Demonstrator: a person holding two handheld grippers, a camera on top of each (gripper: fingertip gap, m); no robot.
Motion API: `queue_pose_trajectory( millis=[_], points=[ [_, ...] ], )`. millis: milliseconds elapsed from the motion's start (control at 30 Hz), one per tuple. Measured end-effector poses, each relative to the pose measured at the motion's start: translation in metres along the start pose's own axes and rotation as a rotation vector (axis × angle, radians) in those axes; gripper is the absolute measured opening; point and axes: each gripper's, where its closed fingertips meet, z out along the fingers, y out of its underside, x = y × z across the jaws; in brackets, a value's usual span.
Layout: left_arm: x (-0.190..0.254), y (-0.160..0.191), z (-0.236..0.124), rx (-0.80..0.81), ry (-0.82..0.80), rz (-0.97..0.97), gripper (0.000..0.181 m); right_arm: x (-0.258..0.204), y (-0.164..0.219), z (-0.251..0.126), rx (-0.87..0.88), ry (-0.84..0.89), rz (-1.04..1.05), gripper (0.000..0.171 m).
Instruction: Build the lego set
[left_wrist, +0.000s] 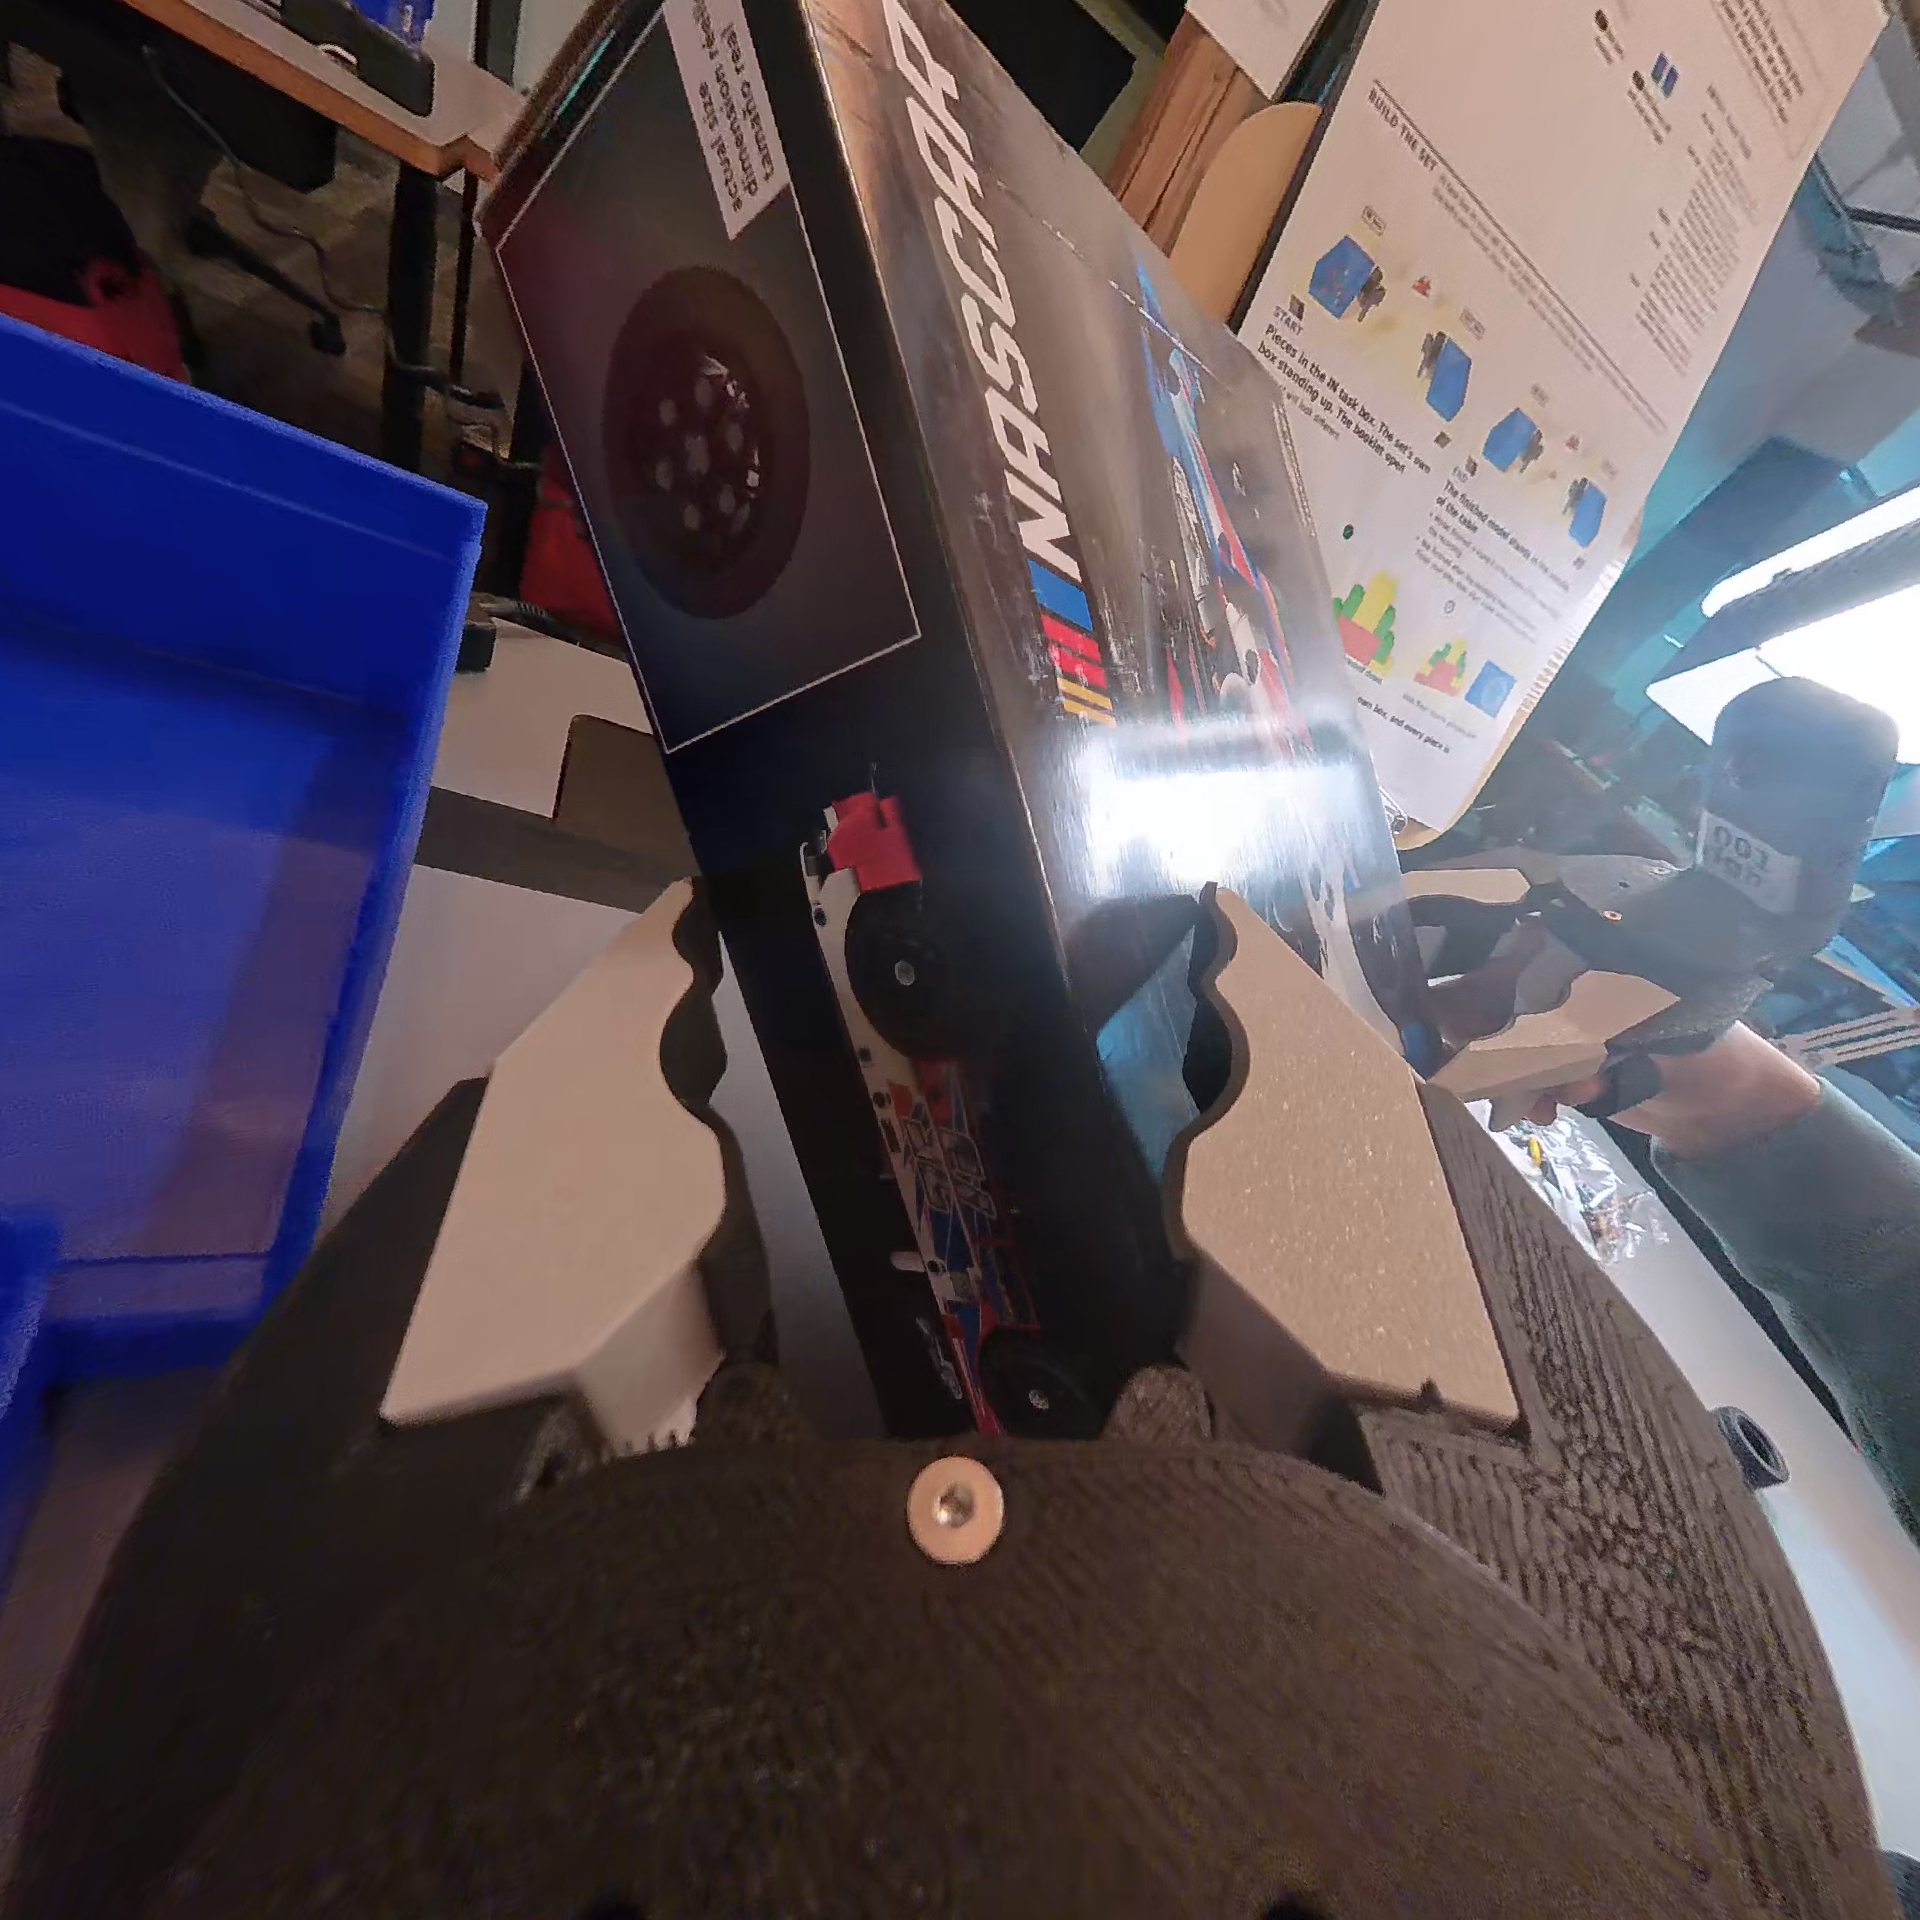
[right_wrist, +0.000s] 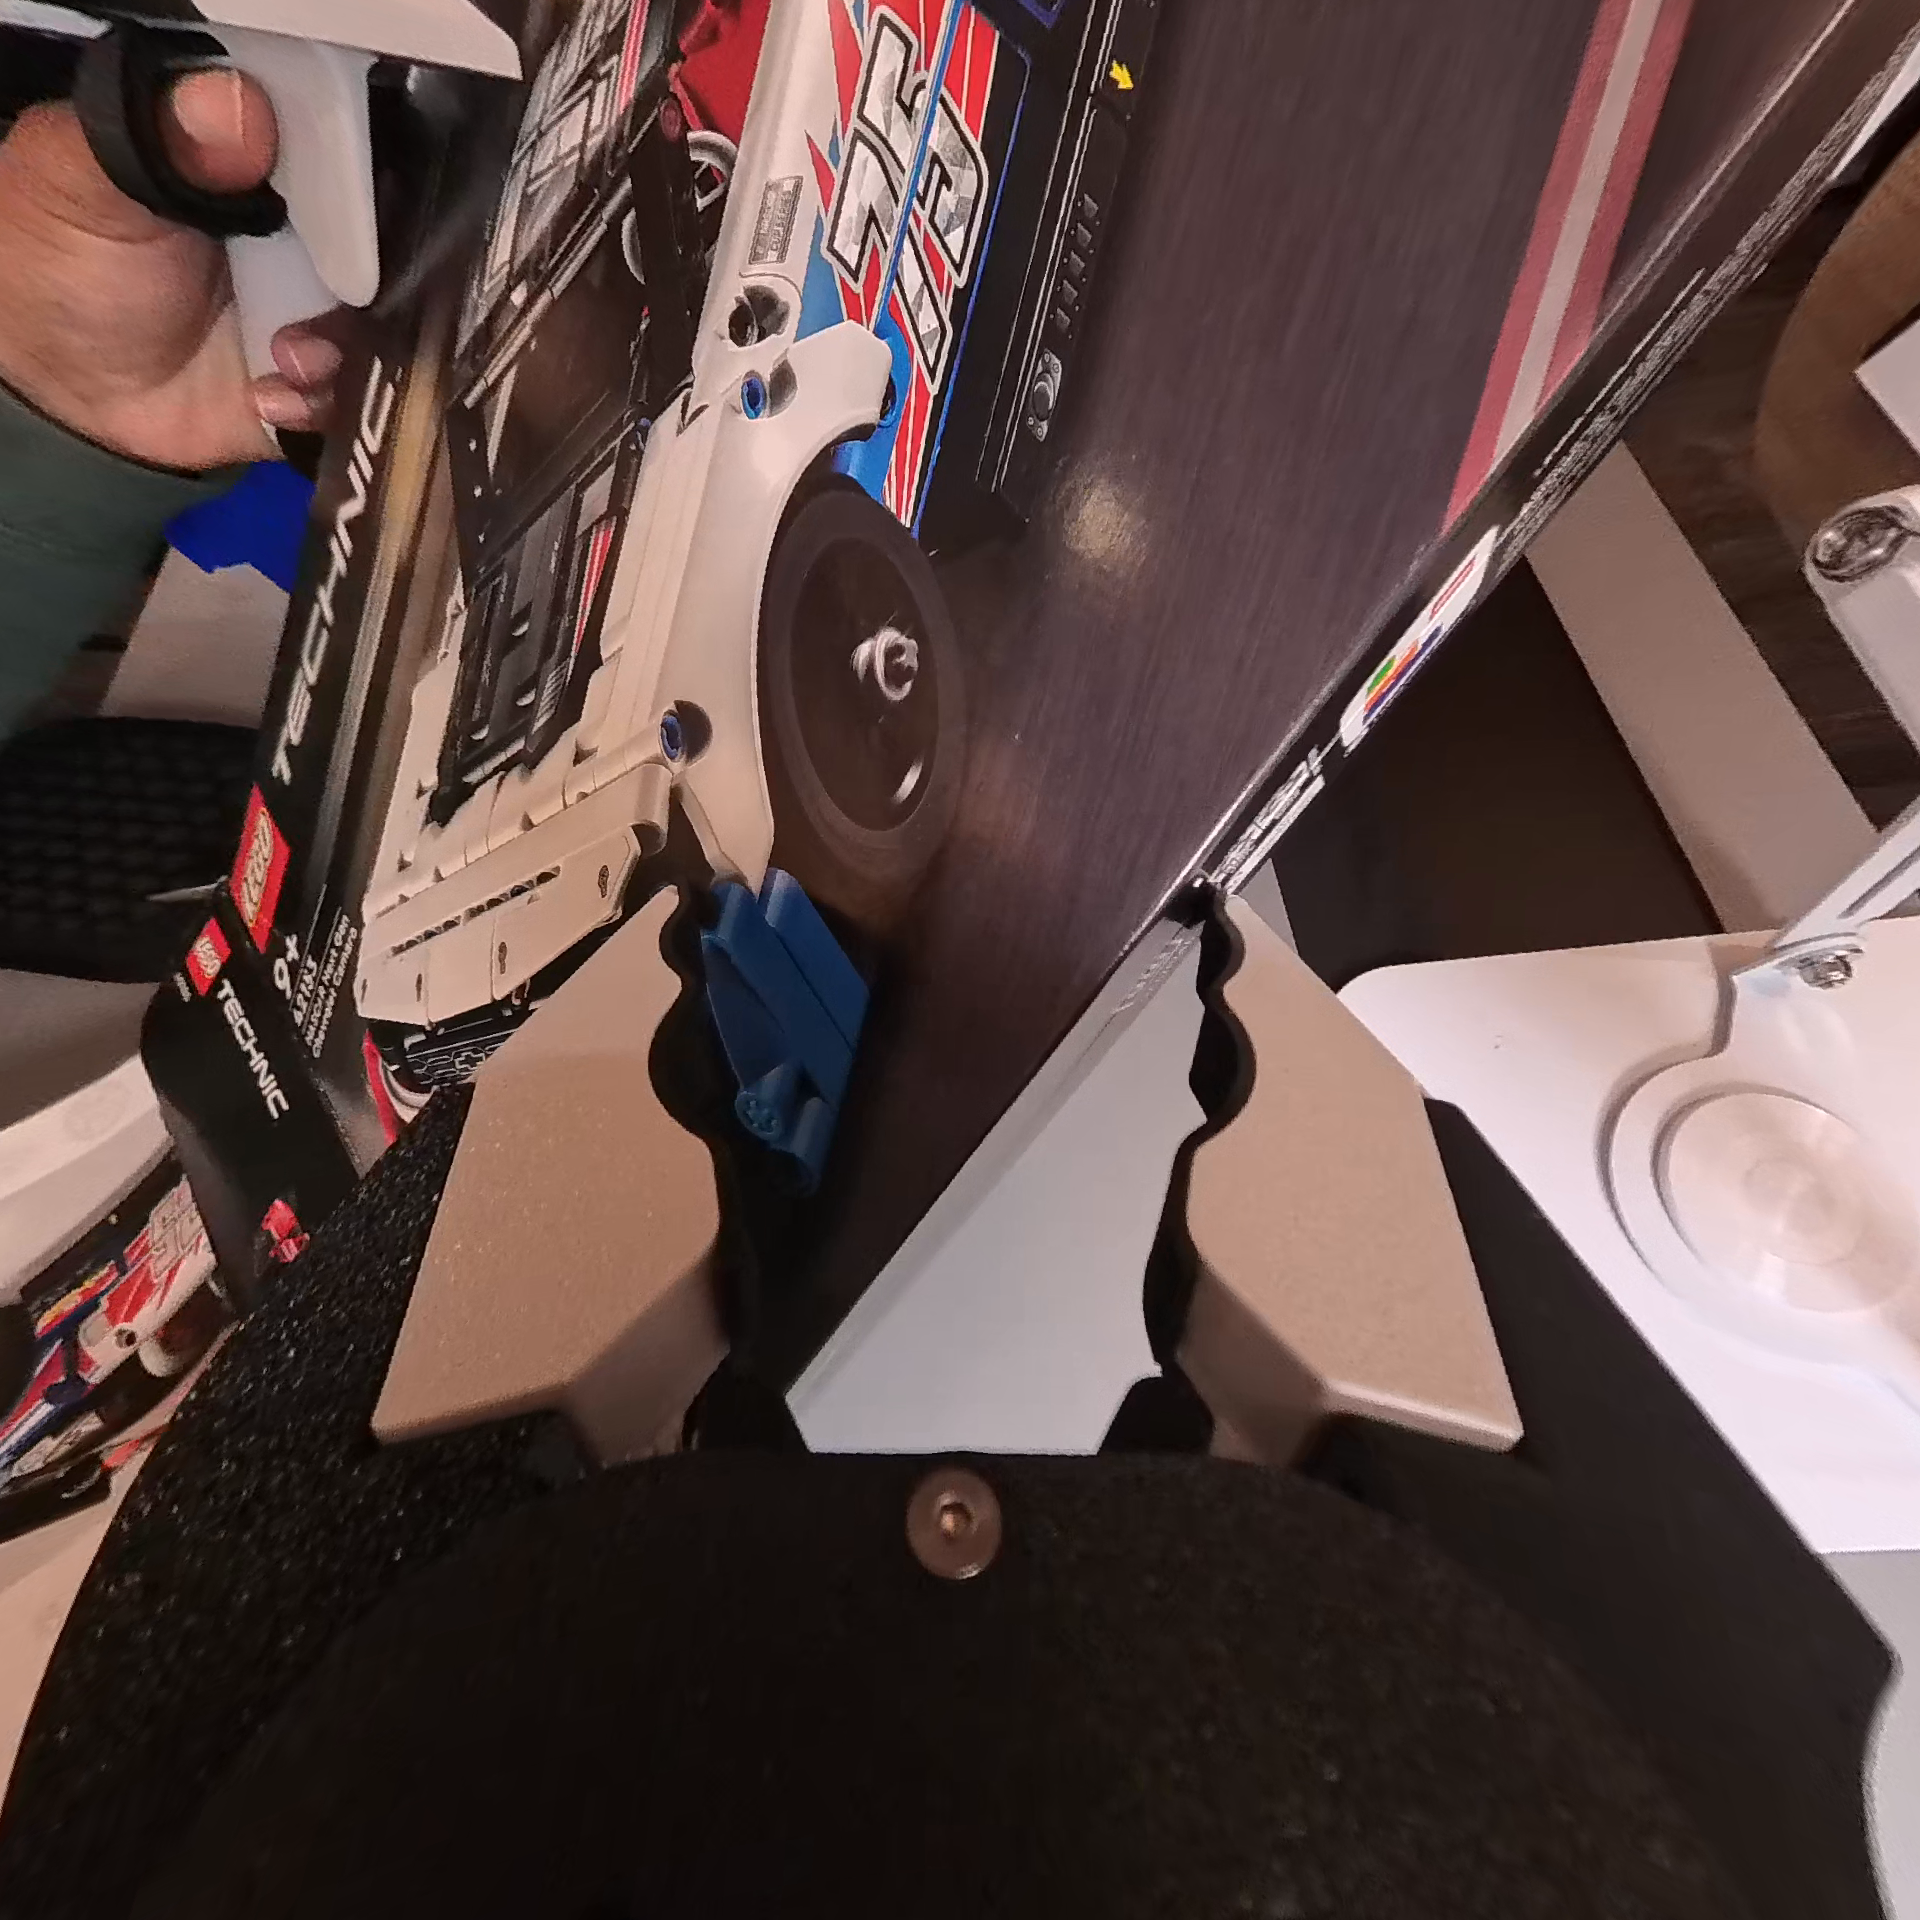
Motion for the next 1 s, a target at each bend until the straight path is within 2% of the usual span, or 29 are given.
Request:
queue_pose_trajectory(
  millis=[33,167,367,533,733,1000],
  points=[
    [-0.001,0.000,-0.001,-0.004,0.002,-0.003,0.090,-0.001,-0.001,0.000,-0.002,0.005,-0.001,0.094],
    [-0.011,0.008,0.003,-0.038,-0.007,-0.046,0.092,0.000,0.003,0.006,-0.015,0.018,0.023,0.095],
    [-0.037,0.040,0.007,-0.087,-0.050,-0.121,0.100,0.002,0.015,0.021,0.001,0.015,0.055,0.091],
    [-0.041,0.040,0.003,-0.089,-0.038,-0.129,0.097,0.000,0.012,0.022,-0.020,0.003,0.034,0.089],
    [-0.032,0.016,0.000,-0.030,-0.029,-0.085,0.095,0.001,-0.007,0.016,0.005,0.036,0.008,0.084],
    [0.012,-0.051,-0.027,0.120,-0.008,0.120,0.091,-0.003,-0.060,-0.005,0.096,0.141,-0.089,0.080]
  ],
)
